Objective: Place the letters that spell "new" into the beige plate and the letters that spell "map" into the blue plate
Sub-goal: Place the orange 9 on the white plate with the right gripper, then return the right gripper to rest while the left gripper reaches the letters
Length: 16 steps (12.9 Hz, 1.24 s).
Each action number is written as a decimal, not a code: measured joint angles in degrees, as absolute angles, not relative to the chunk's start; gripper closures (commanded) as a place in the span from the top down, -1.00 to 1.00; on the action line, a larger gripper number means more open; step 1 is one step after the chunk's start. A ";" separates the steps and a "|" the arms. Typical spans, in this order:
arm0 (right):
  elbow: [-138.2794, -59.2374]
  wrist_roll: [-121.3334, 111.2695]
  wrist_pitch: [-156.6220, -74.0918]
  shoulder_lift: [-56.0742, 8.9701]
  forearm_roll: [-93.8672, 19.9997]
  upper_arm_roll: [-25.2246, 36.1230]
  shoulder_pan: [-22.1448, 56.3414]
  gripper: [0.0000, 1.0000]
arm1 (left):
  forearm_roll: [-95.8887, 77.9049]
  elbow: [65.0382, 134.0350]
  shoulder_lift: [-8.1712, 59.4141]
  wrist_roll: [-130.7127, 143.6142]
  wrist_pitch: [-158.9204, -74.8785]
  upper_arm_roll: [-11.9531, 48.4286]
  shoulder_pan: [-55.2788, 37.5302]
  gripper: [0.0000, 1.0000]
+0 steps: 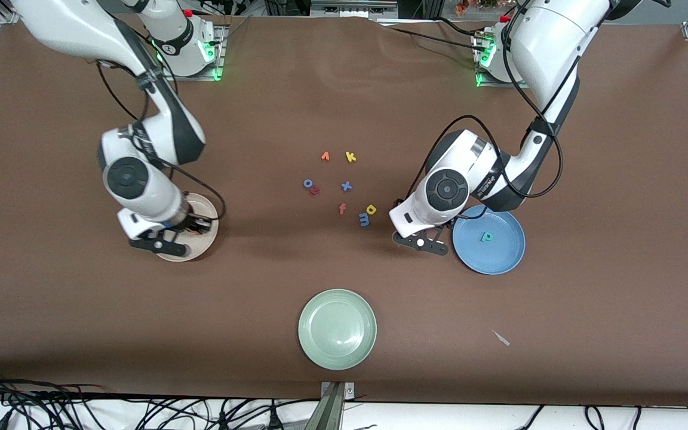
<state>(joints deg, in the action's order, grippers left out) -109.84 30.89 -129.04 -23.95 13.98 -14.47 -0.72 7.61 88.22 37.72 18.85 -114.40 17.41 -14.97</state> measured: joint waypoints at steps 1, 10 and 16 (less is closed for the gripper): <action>-113.36 29.76 -130.19 -22.24 13.82 -14.31 -1.91 -0.76 | 7.61 88.20 37.59 19.00 -114.41 17.41 -15.11 1.00; -123.82 29.62 -138.83 -17.40 13.00 -14.28 -2.21 0.99 | 7.62 88.20 37.39 19.10 -114.81 16.81 -14.79 1.00; -110.32 25.58 -118.24 -11.13 8.06 -14.58 -2.21 0.99 | 7.62 88.51 37.85 18.99 -118.46 17.04 -16.02 1.00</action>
